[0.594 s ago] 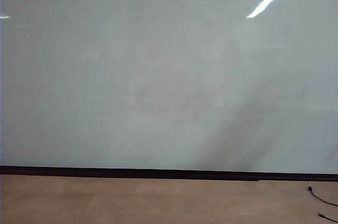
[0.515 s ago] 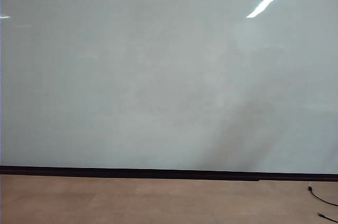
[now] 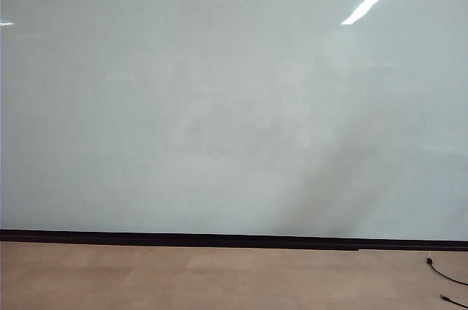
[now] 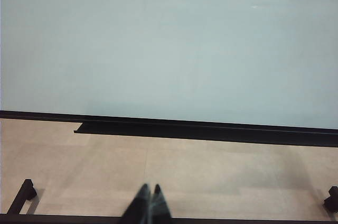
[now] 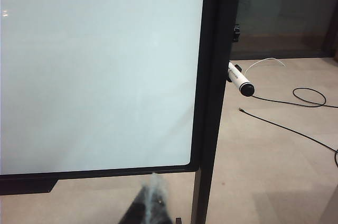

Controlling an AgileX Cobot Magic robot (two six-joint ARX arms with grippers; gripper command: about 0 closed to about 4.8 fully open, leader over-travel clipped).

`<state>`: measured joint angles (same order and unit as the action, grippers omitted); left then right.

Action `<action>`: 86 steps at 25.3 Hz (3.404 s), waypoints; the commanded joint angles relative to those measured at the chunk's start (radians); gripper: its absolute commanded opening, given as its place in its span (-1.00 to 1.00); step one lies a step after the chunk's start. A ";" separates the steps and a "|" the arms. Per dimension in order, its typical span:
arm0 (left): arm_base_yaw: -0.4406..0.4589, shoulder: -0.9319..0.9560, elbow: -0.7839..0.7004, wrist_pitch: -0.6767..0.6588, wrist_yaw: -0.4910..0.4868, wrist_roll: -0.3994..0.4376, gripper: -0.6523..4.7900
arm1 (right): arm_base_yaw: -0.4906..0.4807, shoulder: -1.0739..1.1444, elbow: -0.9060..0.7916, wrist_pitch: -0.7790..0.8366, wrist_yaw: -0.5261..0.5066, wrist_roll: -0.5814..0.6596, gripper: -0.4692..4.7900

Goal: Pick up the pen on the shelf to the right of the whiteboard and write the letter Z.

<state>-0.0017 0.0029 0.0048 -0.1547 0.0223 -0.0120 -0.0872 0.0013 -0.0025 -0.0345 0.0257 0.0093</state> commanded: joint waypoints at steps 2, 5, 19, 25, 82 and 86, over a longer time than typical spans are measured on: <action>0.000 0.000 0.002 0.005 0.000 0.004 -0.78 | -0.001 0.000 0.003 0.015 0.164 -0.009 -0.84; 0.000 0.000 0.002 0.005 0.000 0.004 -0.78 | -0.001 0.000 0.003 0.011 0.338 -0.008 -0.84; 0.000 0.000 0.002 0.005 0.000 0.004 -0.78 | 0.000 0.000 0.003 0.007 0.300 -0.008 0.85; 0.000 0.000 0.002 0.005 0.000 0.004 -0.78 | 0.000 0.000 0.003 0.007 0.301 -0.008 0.85; 0.000 0.000 0.002 0.005 0.000 0.004 -0.78 | -0.057 0.651 0.056 0.580 0.285 -0.048 1.00; 0.000 0.000 0.002 0.005 0.000 0.004 -0.78 | -0.102 0.690 0.056 0.617 0.246 -0.049 1.00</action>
<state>-0.0017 0.0029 0.0044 -0.1547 0.0223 -0.0124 -0.1722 0.6842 0.0502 0.5438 0.2947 -0.0391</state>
